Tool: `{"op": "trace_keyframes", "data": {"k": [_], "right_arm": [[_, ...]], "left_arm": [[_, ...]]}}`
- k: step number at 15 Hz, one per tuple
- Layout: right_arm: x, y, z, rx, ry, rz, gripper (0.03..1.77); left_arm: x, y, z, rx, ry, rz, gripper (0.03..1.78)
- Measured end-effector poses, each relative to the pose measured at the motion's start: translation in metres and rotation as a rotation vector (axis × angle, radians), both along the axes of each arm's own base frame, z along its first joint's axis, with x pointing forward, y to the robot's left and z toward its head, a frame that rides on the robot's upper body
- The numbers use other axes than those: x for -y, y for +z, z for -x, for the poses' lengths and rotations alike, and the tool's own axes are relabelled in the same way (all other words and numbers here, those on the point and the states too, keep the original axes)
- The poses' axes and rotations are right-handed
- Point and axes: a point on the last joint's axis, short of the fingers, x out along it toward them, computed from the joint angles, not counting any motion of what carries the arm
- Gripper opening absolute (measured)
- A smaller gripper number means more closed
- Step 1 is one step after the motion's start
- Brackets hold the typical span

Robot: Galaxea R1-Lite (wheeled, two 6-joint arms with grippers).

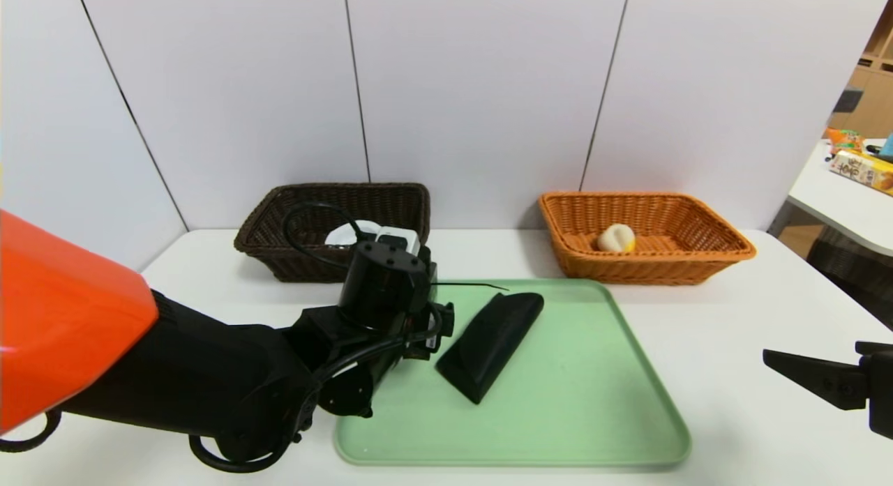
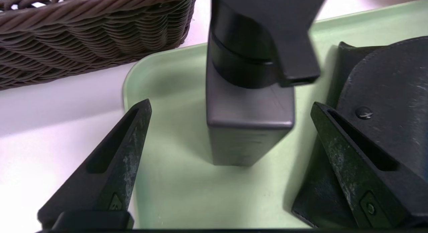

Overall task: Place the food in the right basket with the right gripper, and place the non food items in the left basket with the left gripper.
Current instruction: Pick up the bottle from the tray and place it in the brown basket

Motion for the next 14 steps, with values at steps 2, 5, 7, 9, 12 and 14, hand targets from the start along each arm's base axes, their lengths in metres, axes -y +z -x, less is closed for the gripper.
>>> {"op": "trace_keyframes", "data": {"k": [2, 5, 7, 9, 12, 14], "right_arm": [[0.000, 0.000, 0.000, -0.002, 0.000, 0.001, 1.70], [0.000, -0.002, 0.000, -0.006, 0.001, 0.003, 1.70], [0.000, -0.003, 0.000, -0.010, 0.002, 0.003, 1.70], [-0.001, -0.004, 0.001, -0.013, 0.007, 0.003, 1.70], [-0.001, -0.004, 0.001, -0.013, 0.011, 0.003, 1.70], [-0.001, -0.004, 0.001, -0.014, 0.011, 0.004, 1.70]], "left_arm": [[0.001, -0.003, -0.004, -0.001, 0.004, -0.012, 1.69], [0.000, -0.005, -0.012, 0.000, 0.019, -0.015, 1.69], [-0.002, -0.005, -0.016, 0.002, 0.028, -0.019, 1.69], [-0.005, -0.005, -0.018, 0.004, 0.037, -0.019, 1.69], [-0.006, -0.004, -0.018, 0.004, 0.040, -0.017, 1.40], [-0.006, -0.002, -0.017, 0.006, 0.039, -0.014, 1.09]]}}
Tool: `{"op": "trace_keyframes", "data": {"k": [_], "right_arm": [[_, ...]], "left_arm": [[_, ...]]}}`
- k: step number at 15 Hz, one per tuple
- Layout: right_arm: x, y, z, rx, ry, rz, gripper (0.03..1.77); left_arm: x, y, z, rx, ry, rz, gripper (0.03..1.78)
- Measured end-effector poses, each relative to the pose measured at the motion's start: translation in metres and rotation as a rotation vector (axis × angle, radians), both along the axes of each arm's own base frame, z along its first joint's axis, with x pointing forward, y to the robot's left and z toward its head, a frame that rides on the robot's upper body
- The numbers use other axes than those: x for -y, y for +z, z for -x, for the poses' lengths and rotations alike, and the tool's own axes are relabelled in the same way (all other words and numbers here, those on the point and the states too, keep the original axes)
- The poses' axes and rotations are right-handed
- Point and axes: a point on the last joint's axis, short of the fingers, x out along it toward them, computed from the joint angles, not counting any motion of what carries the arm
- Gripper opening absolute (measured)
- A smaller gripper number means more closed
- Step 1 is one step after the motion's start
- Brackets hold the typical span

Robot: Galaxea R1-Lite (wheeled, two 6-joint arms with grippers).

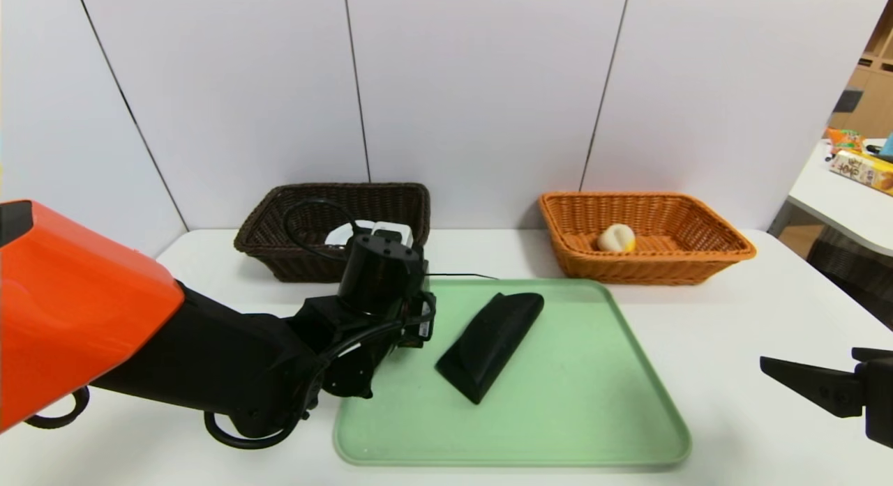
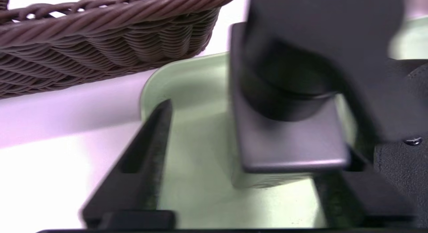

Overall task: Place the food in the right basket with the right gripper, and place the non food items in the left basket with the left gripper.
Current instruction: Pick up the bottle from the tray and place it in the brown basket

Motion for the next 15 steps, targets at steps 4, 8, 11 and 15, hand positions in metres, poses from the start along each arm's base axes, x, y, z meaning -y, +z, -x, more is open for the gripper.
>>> {"op": "trace_keyframes", "data": {"k": [4, 8, 11, 15], "right_arm": [[0.000, 0.000, 0.000, -0.001, -0.001, 0.001, 1.70], [0.000, 0.000, 0.000, 0.001, 0.000, 0.002, 1.70], [0.000, 0.001, 0.000, 0.004, 0.003, 0.007, 1.70], [0.000, 0.002, 0.000, 0.007, 0.003, 0.008, 1.70]], "left_arm": [[-0.001, 0.003, 0.001, 0.007, -0.002, 0.006, 0.63], [-0.002, 0.008, 0.004, 0.015, -0.004, 0.009, 0.60], [-0.004, 0.012, 0.008, 0.023, -0.009, 0.012, 0.60], [0.001, 0.026, 0.028, 0.050, -0.064, 0.026, 0.60]]}}
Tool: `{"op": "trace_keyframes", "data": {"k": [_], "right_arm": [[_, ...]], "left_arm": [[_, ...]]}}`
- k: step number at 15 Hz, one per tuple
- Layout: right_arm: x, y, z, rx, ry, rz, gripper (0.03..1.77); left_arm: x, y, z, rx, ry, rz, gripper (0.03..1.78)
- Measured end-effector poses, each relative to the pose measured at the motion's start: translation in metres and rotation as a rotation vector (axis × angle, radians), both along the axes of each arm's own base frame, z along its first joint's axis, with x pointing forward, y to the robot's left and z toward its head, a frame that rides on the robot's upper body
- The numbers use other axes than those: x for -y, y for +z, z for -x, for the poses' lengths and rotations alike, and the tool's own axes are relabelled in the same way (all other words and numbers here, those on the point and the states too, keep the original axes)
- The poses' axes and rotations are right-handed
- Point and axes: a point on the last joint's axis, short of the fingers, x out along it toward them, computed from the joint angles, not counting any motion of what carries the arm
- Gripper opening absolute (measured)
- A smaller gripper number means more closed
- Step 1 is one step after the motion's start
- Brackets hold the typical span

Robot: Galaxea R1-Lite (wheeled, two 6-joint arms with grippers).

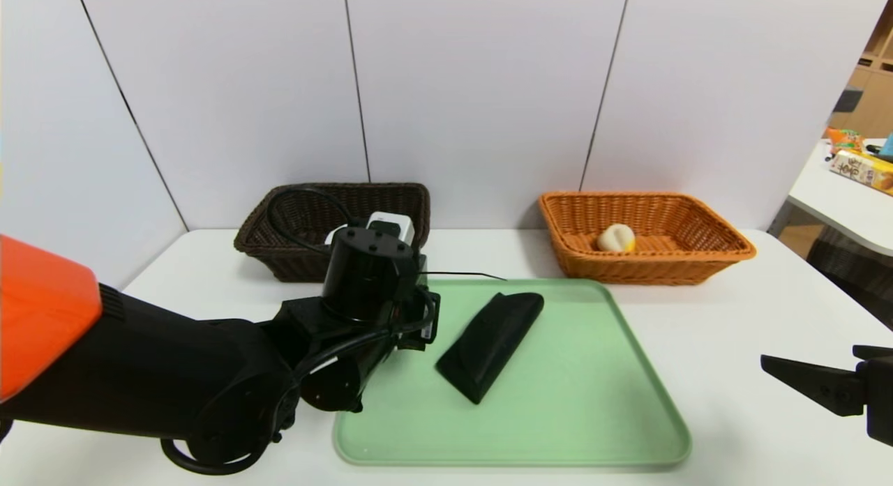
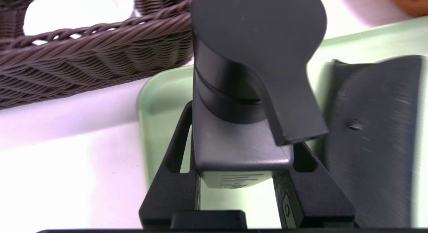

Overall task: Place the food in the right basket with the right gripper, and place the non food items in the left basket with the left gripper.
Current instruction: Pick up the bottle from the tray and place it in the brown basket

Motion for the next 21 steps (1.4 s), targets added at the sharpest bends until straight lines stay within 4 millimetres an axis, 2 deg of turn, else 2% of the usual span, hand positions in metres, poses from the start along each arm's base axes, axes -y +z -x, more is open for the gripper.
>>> {"op": "trace_keyframes", "data": {"k": [5, 10, 15, 21], "right_arm": [[0.000, 0.000, 0.001, 0.000, 0.000, 0.001, 1.70], [0.001, 0.000, 0.004, 0.005, 0.001, -0.002, 1.70], [0.002, 0.001, 0.007, 0.018, 0.001, -0.005, 1.70], [0.002, 0.002, 0.007, 0.027, 0.003, -0.004, 1.70]], "left_arm": [[-0.003, 0.035, 0.027, 0.099, -0.083, -0.023, 0.60], [-0.023, 0.071, 0.039, 0.234, -0.107, -0.107, 0.60], [-0.063, 0.101, 0.013, 0.293, 0.001, -0.128, 0.60], [-0.108, 0.120, -0.024, 0.313, 0.064, -0.156, 0.60]]}}
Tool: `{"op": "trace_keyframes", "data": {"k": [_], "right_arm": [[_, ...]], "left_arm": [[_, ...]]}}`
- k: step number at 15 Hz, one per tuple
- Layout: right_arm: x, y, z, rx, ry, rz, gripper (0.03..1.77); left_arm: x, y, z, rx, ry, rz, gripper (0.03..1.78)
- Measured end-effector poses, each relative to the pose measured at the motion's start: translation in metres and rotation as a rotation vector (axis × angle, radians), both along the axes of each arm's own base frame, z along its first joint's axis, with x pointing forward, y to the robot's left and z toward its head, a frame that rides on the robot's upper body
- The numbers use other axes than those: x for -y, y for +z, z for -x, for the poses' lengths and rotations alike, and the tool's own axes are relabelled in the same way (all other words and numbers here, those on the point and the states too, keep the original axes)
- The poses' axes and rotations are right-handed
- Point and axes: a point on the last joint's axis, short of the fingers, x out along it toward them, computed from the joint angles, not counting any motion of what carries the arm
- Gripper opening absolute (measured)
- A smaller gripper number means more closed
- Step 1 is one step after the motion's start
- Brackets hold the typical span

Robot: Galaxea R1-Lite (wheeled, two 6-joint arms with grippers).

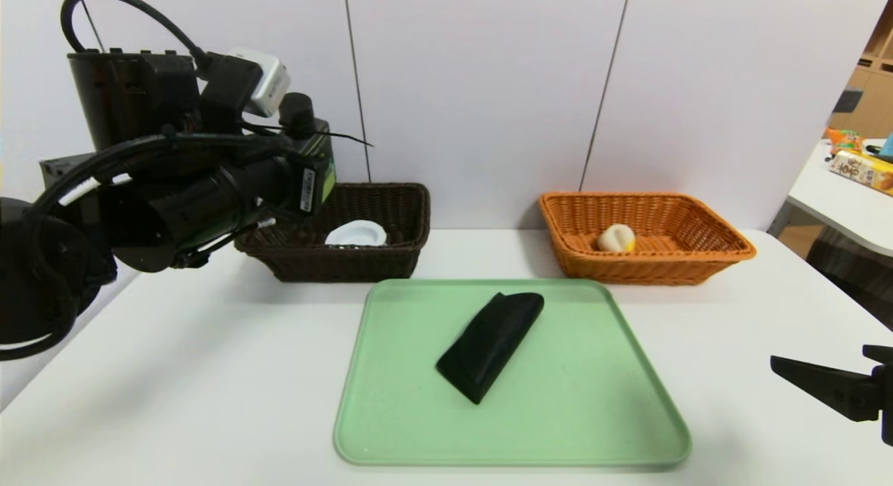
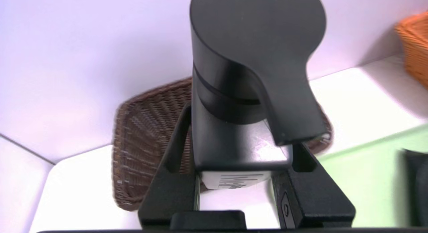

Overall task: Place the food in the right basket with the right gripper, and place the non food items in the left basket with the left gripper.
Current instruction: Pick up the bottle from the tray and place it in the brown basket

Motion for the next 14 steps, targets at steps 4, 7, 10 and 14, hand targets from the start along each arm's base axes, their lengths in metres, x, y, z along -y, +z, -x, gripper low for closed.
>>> {"op": "trace_keyframes", "data": {"k": [4, 7, 10, 14], "right_arm": [[0.000, 0.000, 0.000, 0.001, 0.003, 0.002, 1.70], [0.000, 0.000, 0.000, 0.001, 0.004, 0.001, 1.70], [0.000, 0.000, 0.000, 0.001, 0.006, -0.001, 1.70], [0.000, 0.000, 0.002, 0.004, 0.010, -0.001, 1.70]], "left_arm": [[-0.016, -0.008, -0.030, -0.021, 0.069, -0.011, 0.60], [-0.021, -0.019, -0.048, -0.052, 0.084, -0.022, 0.60], [-0.021, -0.029, -0.065, -0.077, 0.098, -0.030, 0.60], [-0.021, -0.044, -0.087, -0.108, 0.116, -0.044, 0.60]]}}
